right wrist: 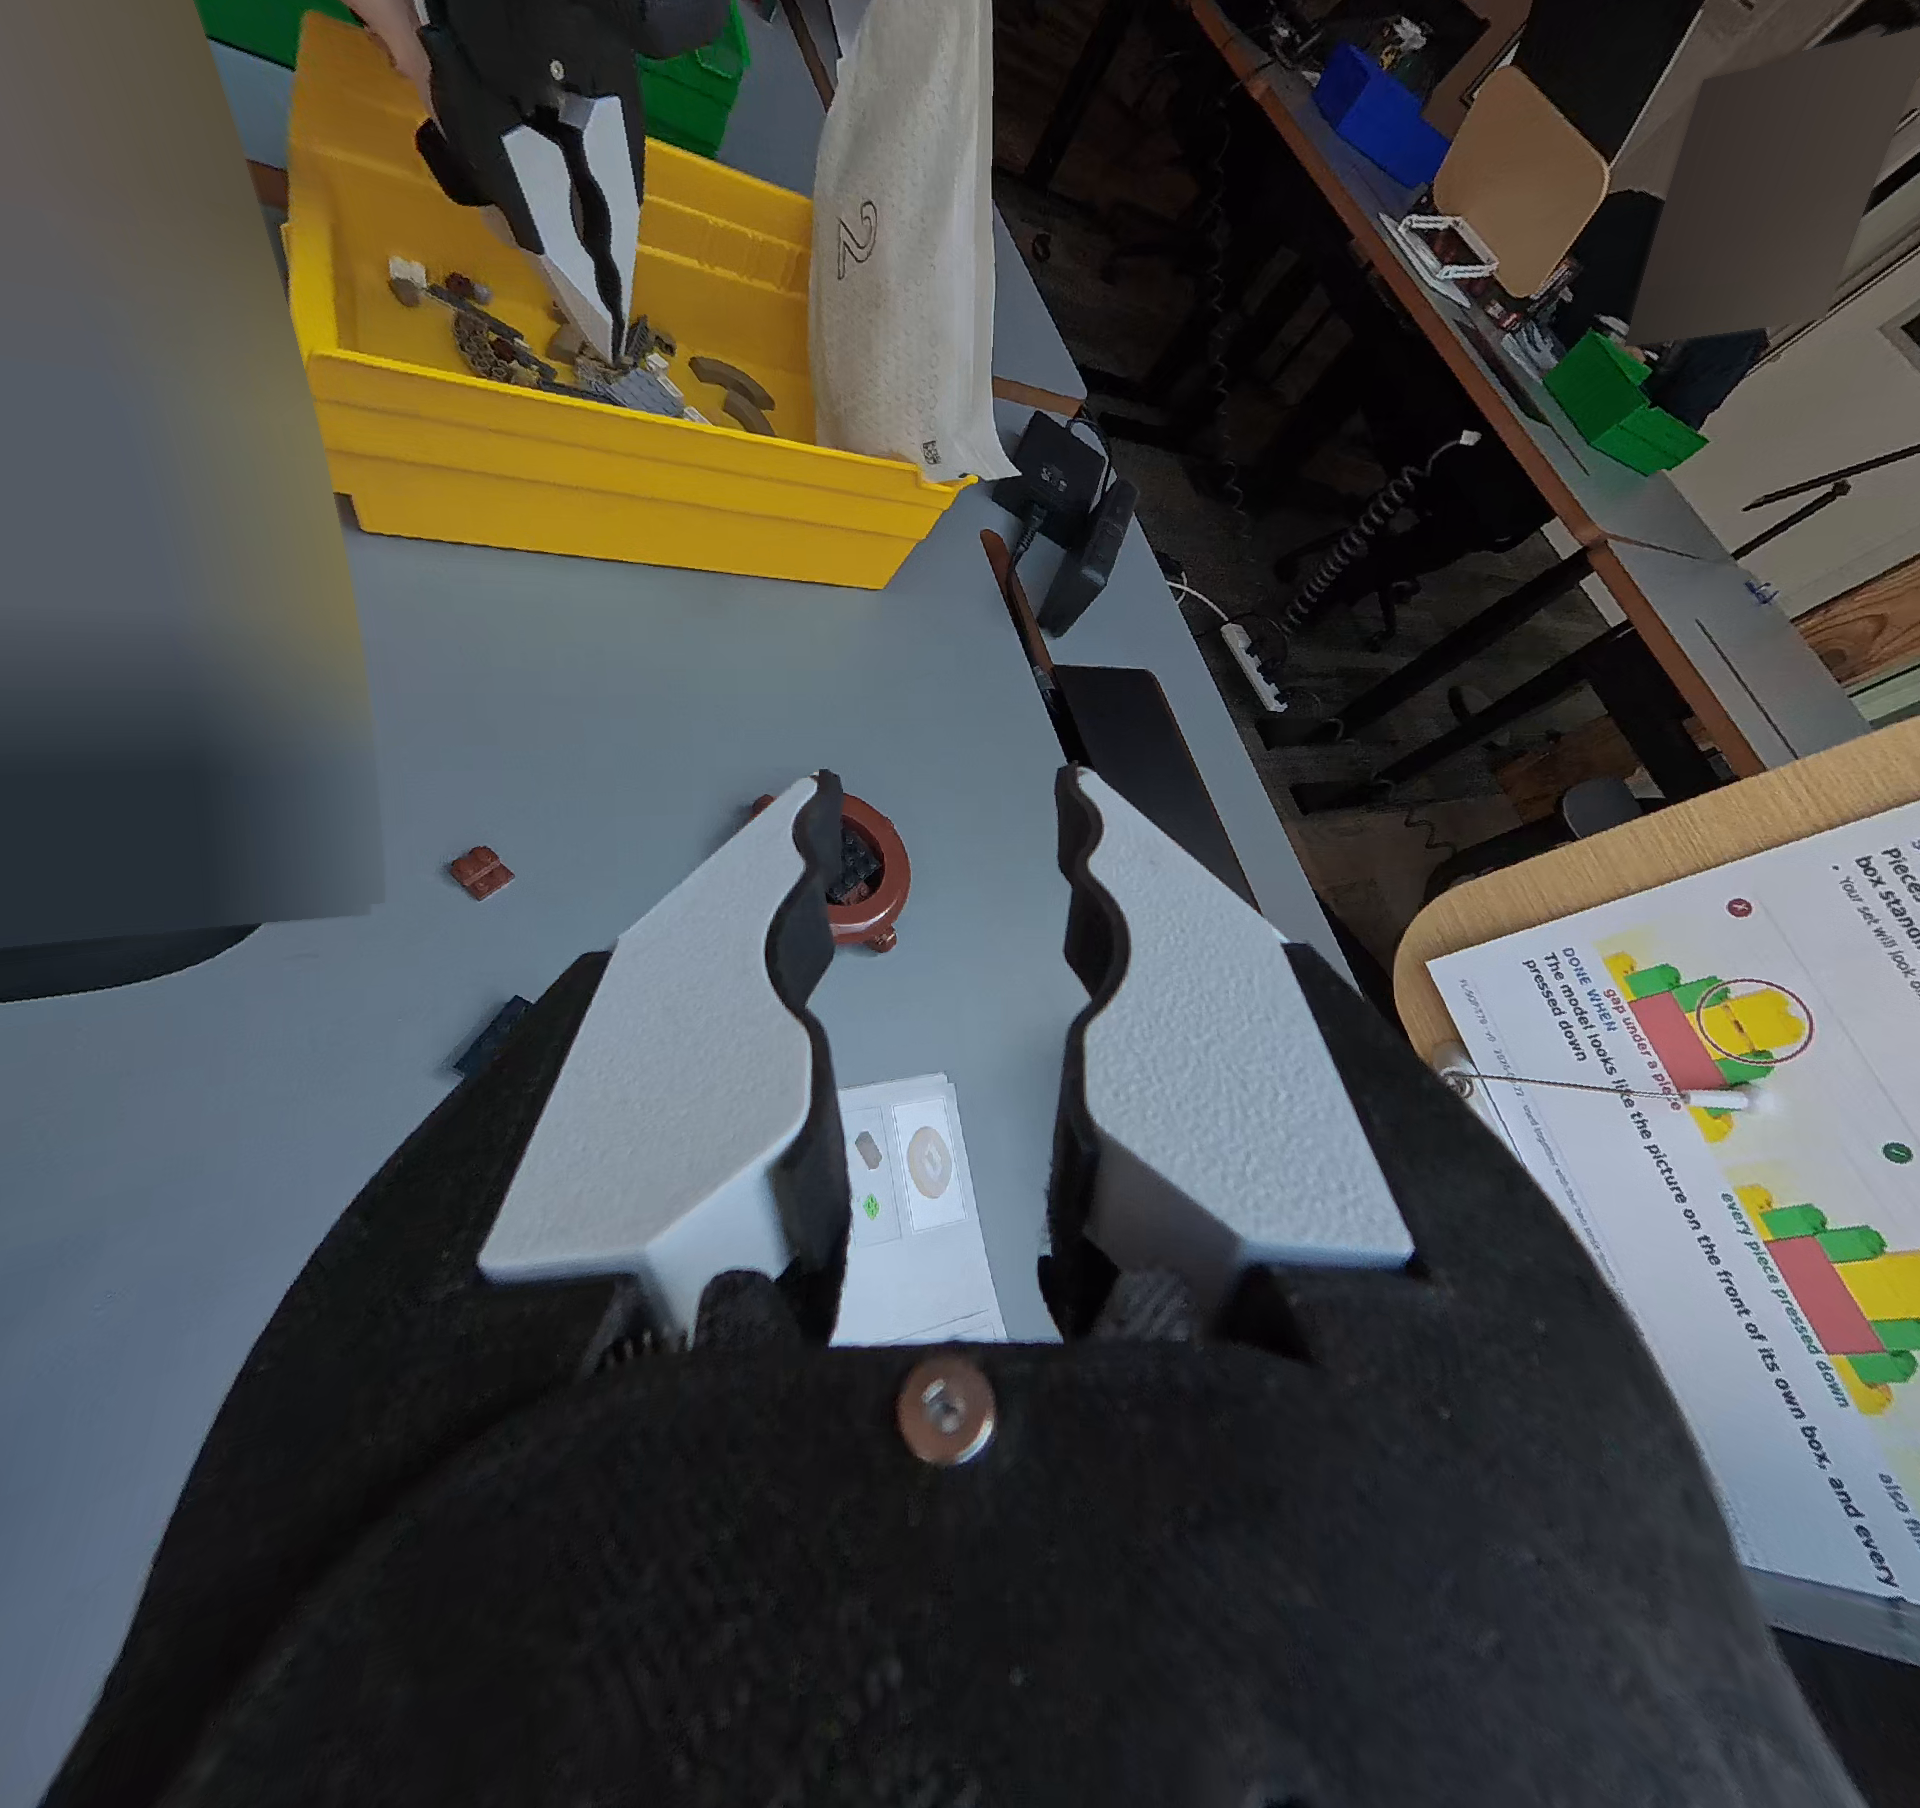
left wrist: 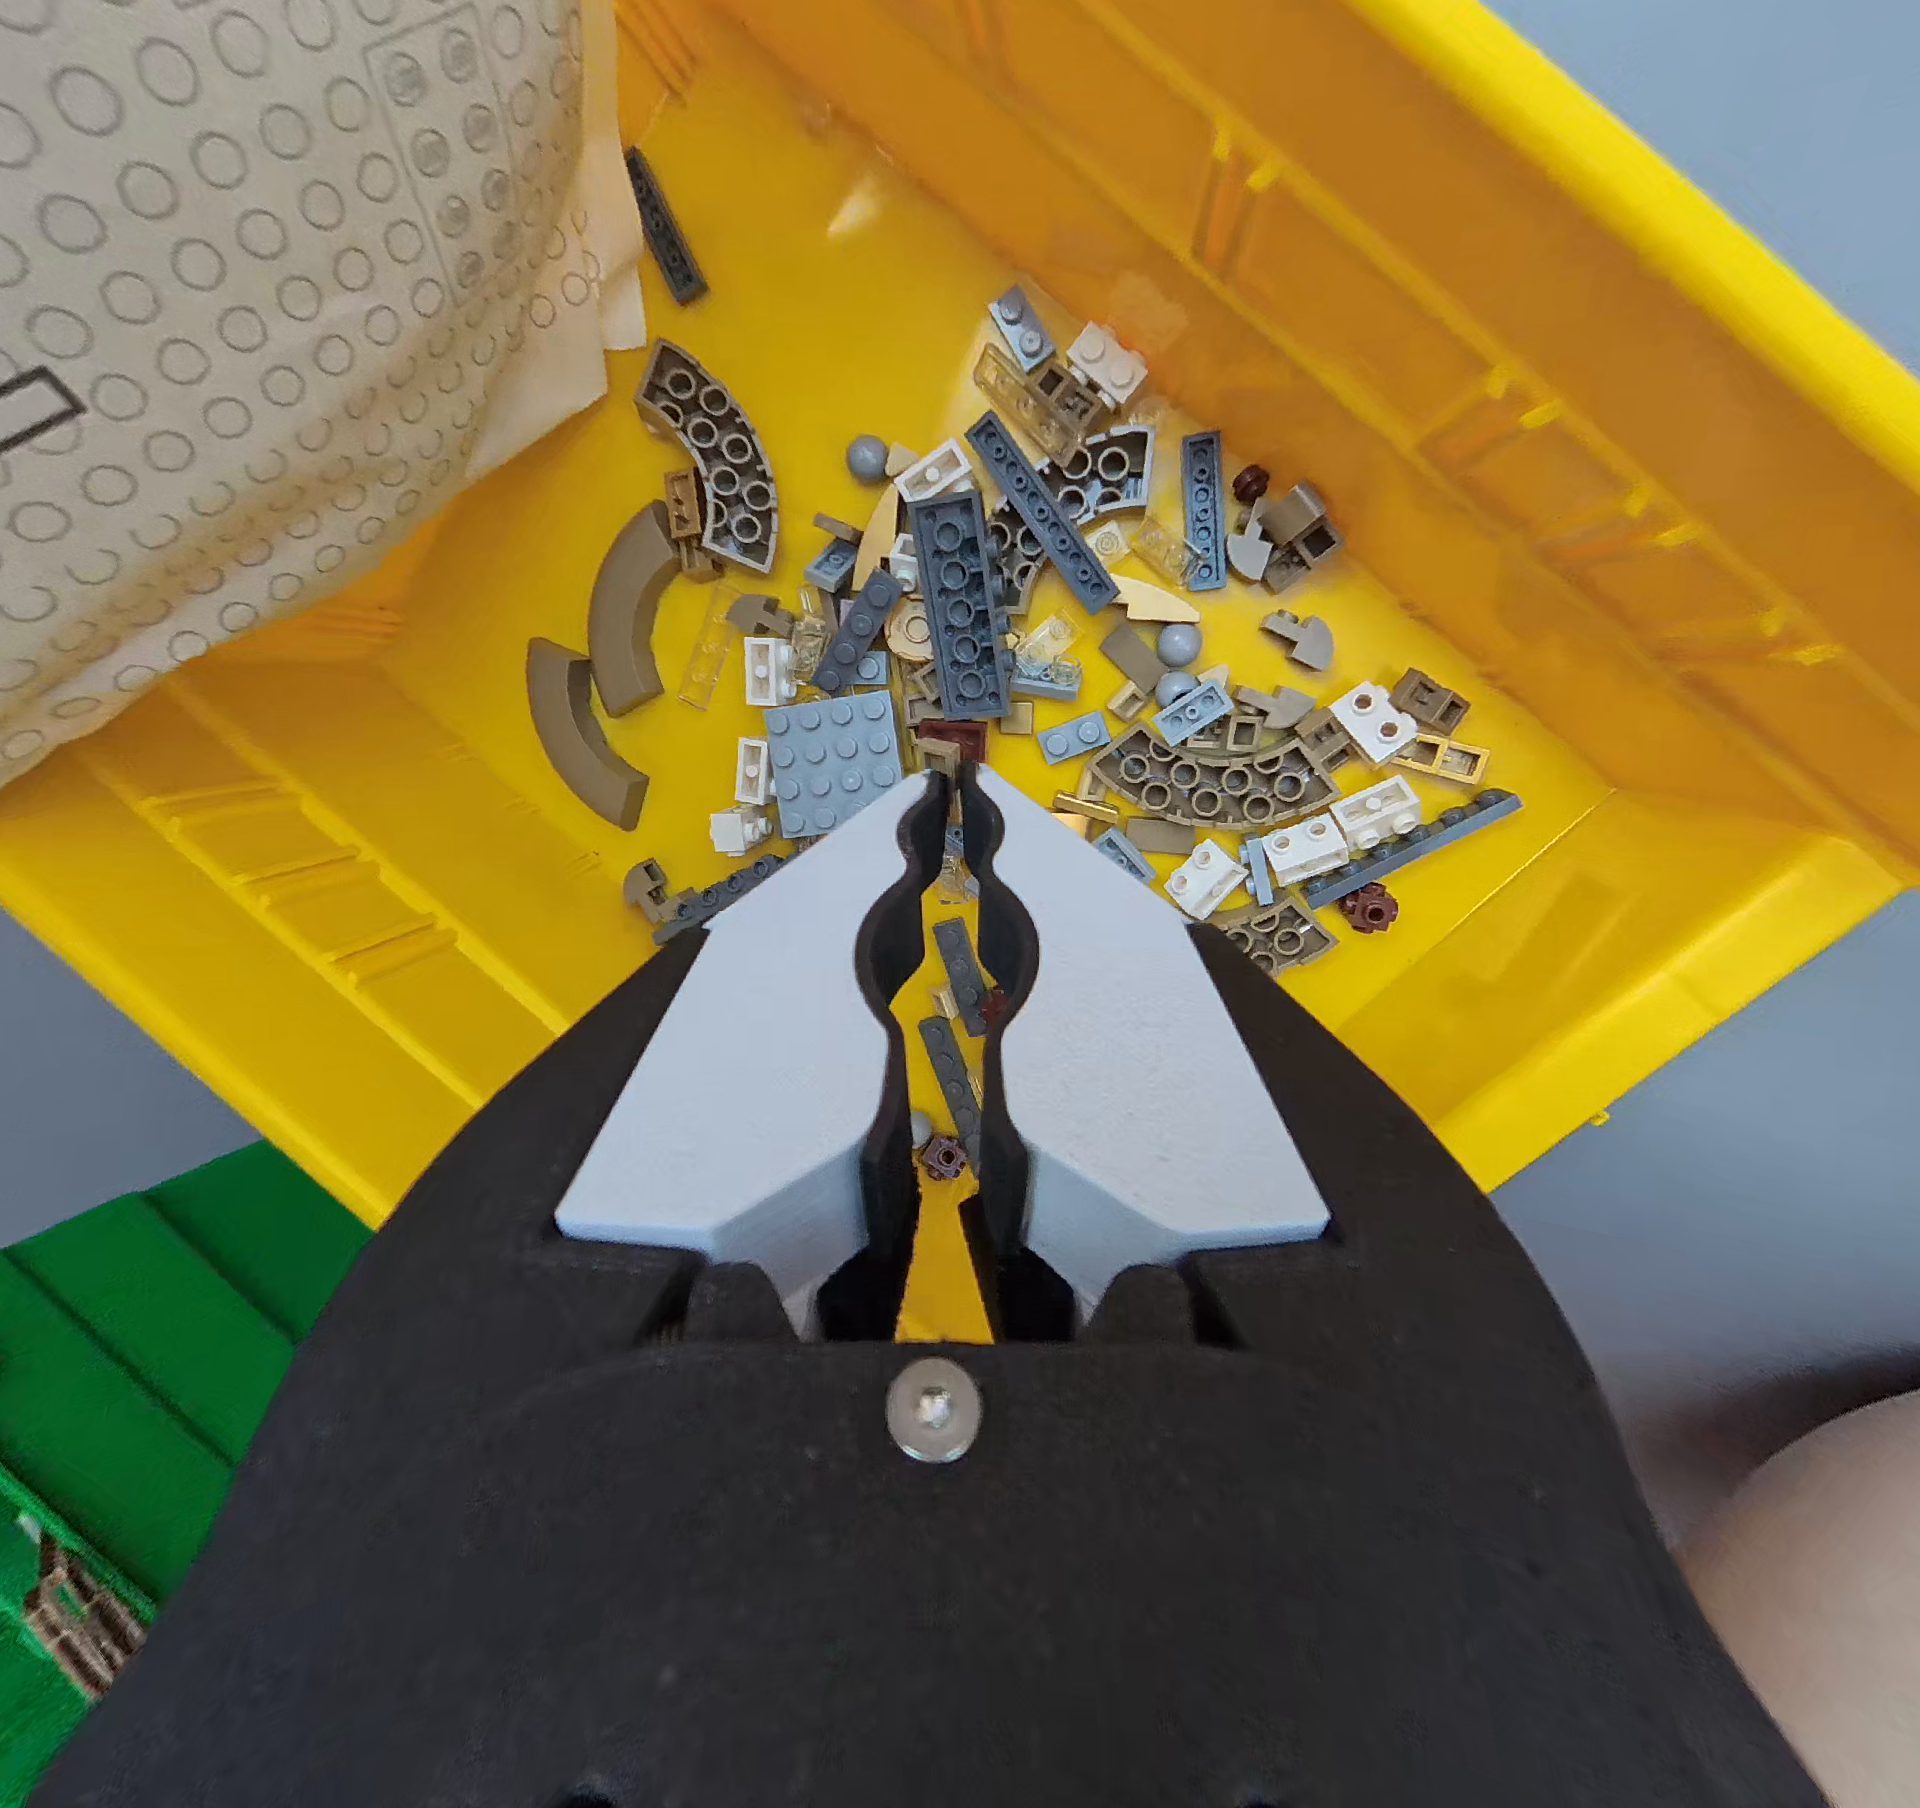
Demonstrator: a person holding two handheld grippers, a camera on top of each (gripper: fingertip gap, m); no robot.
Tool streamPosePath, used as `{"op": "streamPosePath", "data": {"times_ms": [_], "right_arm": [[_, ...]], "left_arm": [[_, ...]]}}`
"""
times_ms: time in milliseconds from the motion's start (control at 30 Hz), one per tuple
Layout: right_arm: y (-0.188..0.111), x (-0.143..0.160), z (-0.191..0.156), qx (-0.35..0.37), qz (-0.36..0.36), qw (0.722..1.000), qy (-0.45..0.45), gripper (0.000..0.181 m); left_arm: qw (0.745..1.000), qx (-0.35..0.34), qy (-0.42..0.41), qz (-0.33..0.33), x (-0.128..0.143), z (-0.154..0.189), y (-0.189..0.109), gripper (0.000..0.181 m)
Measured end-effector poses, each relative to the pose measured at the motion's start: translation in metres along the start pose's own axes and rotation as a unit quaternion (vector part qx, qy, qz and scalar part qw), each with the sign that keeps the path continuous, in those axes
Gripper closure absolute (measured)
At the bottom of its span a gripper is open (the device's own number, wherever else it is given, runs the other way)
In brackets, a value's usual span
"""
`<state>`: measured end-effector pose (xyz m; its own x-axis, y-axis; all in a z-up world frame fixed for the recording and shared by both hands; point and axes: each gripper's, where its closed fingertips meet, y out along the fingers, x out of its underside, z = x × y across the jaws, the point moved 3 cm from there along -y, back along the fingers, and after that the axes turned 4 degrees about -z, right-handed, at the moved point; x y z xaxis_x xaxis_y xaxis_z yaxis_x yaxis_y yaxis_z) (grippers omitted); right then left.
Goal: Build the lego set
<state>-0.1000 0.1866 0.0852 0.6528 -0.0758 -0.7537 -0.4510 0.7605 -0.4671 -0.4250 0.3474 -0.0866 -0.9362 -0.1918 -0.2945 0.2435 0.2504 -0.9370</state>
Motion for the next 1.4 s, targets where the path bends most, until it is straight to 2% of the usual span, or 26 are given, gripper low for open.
{"op": "streamPosePath", "data": {"times_ms": [167,200,300,433,500,533,600,800,933,1067,1233,1300,1400], "right_arm": [[-0.006,-0.011,-0.017,-0.012,0.015,1.0,-0.011,0.139],[-0.007,-0.011,-0.019,-0.014,0.015,1.0,-0.012,0.139],[-0.011,-0.01,-0.023,-0.017,0.019,1.0,-0.008,0.139],[-0.016,-0.008,-0.022,-0.016,0.019,1.0,-0.002,0.139],[-0.017,-0.006,-0.018,-0.006,0.015,1.0,-0.002,0.139],[-0.017,-0.006,-0.017,-0.006,0.015,1.0,0.0,0.139],[-0.015,-0.005,-0.016,-0.009,0.016,1.0,0.003,0.139],[-0.009,0.002,-0.012,-0.004,-0.003,1.0,0.002,0.139],[-0.009,0.002,-0.014,-0.005,-0.007,1.0,-0.004,0.139],[-0.011,0.0,-0.017,-0.005,-0.006,1.0,-0.009,0.139],[-0.013,-0.001,-0.017,-0.006,0.0,1.0,-0.009,0.139],[-0.012,-0.002,-0.019,-0.013,0.005,1.0,-0.002,0.139],[-0.006,-0.007,-0.025,-0.019,0.015,1.0,0.003,0.139]], "left_arm": [[0.995,0.036,-0.065,0.074,-0.016,0.004,-0.031,0.181],[0.995,0.039,-0.065,0.064,-0.012,0.008,-0.03,0.181],[0.997,0.055,-0.041,-0.039,0.015,0.019,-0.003,0.181],[0.992,0.113,-0.033,-0.046,0.013,0.03,0.016,0.177],[0.995,0.089,-0.035,-0.028,0.009,0.02,0.016,0.152],[0.997,0.073,-0.037,-0.016,0.007,0.014,0.016,0.151],[0.998,0.038,-0.051,-0.005,0.007,-0.002,0.019,0.152],[0.999,0.031,-0.016,-0.018,0.009,-0.003,0.038,0.157],[0.998,0.049,-0.014,-0.028,0.011,0.002,0.042,0.16],[0.999,0.024,-0.005,-0.039,0.014,-0.003,0.043,0.167],[0.999,-0.029,-0.022,-0.008,0.005,-0.014,0.017,0.167],[0.996,-0.067,-0.031,0.043,-0.007,-0.02,-0.006,0.167],[0.98,-0.088,-0.054,0.168,-0.039,-0.019,-0.048,0.167]]}}
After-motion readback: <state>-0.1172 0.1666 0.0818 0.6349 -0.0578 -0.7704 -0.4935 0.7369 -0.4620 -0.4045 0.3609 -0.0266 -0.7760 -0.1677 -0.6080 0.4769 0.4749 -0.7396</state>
